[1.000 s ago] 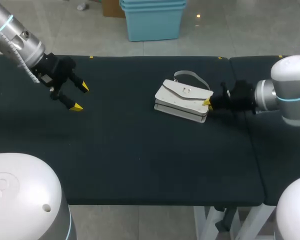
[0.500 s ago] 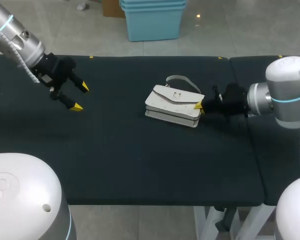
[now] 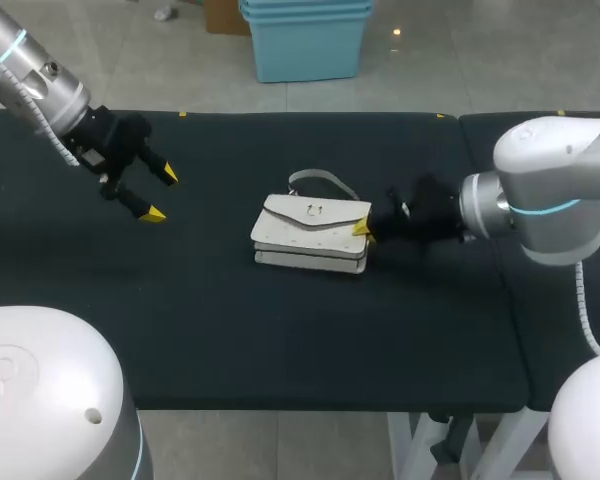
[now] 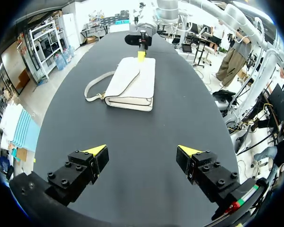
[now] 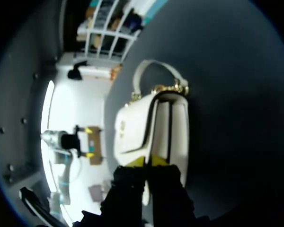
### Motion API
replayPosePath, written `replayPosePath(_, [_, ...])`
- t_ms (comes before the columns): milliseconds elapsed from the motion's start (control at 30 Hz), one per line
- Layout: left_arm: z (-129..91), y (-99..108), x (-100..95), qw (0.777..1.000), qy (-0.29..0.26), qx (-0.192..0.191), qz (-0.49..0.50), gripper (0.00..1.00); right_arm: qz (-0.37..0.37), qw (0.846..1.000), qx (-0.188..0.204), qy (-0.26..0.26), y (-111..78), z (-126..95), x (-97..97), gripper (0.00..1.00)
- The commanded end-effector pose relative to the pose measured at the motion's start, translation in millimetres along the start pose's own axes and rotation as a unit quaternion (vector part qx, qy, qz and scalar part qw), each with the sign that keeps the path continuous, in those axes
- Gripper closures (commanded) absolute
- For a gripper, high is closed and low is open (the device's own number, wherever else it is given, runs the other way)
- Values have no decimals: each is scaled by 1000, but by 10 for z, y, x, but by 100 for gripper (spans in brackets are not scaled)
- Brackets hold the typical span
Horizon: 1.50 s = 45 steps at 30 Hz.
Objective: Pick up the bag, open it, inspect its contents, close it, and place it on the opposite side
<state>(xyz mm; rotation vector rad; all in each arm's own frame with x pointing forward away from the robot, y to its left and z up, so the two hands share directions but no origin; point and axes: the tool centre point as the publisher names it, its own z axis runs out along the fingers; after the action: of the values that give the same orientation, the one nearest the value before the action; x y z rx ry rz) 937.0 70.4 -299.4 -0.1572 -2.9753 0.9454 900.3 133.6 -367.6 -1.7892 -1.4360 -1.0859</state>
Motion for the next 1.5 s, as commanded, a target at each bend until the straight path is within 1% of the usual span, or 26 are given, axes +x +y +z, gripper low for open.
replayPosePath(33, [5, 6, -1, 1000, -1, 1, 0, 0, -2, 1000, 1, -8, -15, 276, 25, 100])
replayPosePath(133, [5, 6, -1, 1000, -1, 1, 0, 0, -4, 1000, -1, -9, -26, 376, 66, 100])
replayPosePath(267, [5, 6, -1, 1000, -1, 1, 0, 0, -10, 1000, 11, -5, -27, 486, 149, 100])
replayPosePath(467, [5, 6, -1, 1000, -1, 1, 0, 0, -11, 1000, 27, 0, 2, 591, 243, 100])
replayPosePath(567, [5, 6, -1, 1000, -1, 1, 0, 0, -11, 1000, 28, 0, 9, 631, 268, 100])
replayPosePath(900, [5, 6, -1, 1000, -1, 1, 0, 0, -11, 1000, 28, -3, -9, 676, 297, 100])
replayPosePath(1200, [5, 6, -1, 1000, -1, 1, 0, 0, -9, 999, 41, -3, -2, 686, 301, 99])
replayPosePath(1233, [5, 6, -1, 1000, -1, 1, 0, 0, -10, 999, 42, -3, 2, 689, 303, 95])
replayPosePath(1267, [5, 6, -1, 1000, -1, 1, 0, 0, -10, 999, 42, -3, 10, 691, 304, 95])
replayPosePath(1300, [5, 6, -1, 1000, -1, 1, 0, 0, -9, 999, 46, -1, 12, 692, 303, 89])
replayPosePath(1333, [5, 6, -1, 1000, -1, 1, 0, 0, -9, 999, 46, -2, 16, 693, 302, 80])
replayPosePath(1367, [5, 6, -1, 1000, -1, 1, 0, 0, -9, 999, 46, -2, 18, 693, 301, 64])
replayPosePath(1400, [5, 6, -1, 1000, -1, 1, 0, 0, -8, 999, 48, -2, 24, 687, 298, 12])
replayPosePath(1433, [5, 6, -1, 1000, -1, 1, 0, 0, -6, 999, 48, -2, 30, 673, 295, 0])
replayPosePath(1500, [5, 6, -1, 1000, -1, 1, 0, 0, -6, 999, 43, -4, 37, 627, 285, 0])
